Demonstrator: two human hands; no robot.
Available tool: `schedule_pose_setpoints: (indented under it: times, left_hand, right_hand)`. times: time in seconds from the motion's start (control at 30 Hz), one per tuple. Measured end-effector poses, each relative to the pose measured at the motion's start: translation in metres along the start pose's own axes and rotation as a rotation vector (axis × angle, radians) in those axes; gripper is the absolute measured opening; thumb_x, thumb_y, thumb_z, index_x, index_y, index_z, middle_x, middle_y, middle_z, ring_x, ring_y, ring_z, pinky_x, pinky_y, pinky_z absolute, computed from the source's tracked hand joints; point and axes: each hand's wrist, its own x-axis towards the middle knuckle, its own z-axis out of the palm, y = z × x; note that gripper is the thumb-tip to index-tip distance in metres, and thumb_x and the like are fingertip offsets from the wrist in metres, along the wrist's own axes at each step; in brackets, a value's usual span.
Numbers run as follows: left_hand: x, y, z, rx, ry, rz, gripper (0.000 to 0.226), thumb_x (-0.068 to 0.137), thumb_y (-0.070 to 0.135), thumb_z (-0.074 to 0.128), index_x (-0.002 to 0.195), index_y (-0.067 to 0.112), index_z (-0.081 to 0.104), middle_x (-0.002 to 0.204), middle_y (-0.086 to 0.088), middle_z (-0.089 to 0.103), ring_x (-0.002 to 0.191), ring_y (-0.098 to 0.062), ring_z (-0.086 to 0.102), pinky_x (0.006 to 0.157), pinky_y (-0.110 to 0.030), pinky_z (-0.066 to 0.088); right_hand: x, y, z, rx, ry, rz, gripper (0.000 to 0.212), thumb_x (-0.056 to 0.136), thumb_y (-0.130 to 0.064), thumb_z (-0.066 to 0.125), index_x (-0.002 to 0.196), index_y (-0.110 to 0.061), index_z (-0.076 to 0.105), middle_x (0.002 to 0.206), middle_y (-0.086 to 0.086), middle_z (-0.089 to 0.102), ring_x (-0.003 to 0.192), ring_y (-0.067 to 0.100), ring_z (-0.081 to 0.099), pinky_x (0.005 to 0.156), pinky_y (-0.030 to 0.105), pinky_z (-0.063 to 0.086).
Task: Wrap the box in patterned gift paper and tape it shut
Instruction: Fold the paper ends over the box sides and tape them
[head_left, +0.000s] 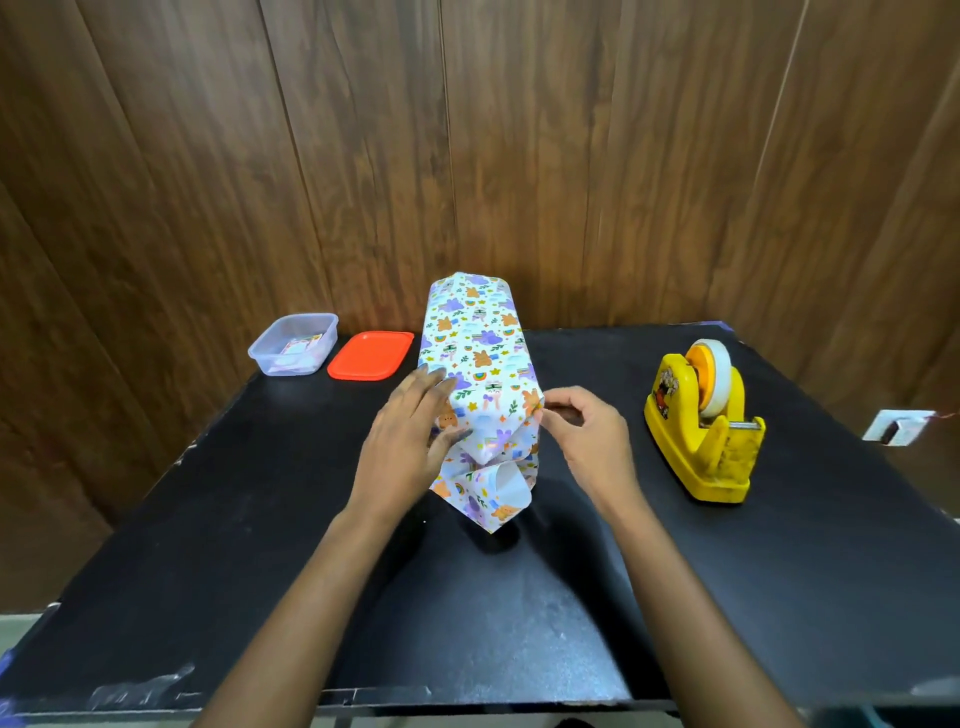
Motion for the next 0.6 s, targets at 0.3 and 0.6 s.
schedule_pose_setpoints:
  times: [0.3,0.6]
  left_hand:
    - [-0.003,0.050,-0.015,-0.886,0.284,-0.959,0.032,0.090,0.038,0.058,0.078,0.008,0.055,0.088,-0.005,0.064,0.078,-0.018,0.060,0.066,-0.029,0.047]
    - [0.005,0.053,-0.022,-1.177,0.180,-0.974,0.016,0.090,0.002,0.056,0.075,0.004,0.060,0.076,-0.002,0.069,0.060,-0.007,0.067,0.047,-0.015,0.049]
  right_hand:
    - [-0.013,-0.032,0.010,0.328,0.106,0.466,0.036,0.090,-0.030,0.057,0.073,0.001,0.067,0.064,0.007,0.065,0.048,0.009,0.058,0.043,0.014,0.043]
    - [-0.005,-0.044,0.009,0.385,0.109,0.521,0.034,0.086,-0.034,0.065,0.079,0.000,0.067,0.060,0.000,0.056,0.043,0.004,0.045,0.040,0.011,0.034]
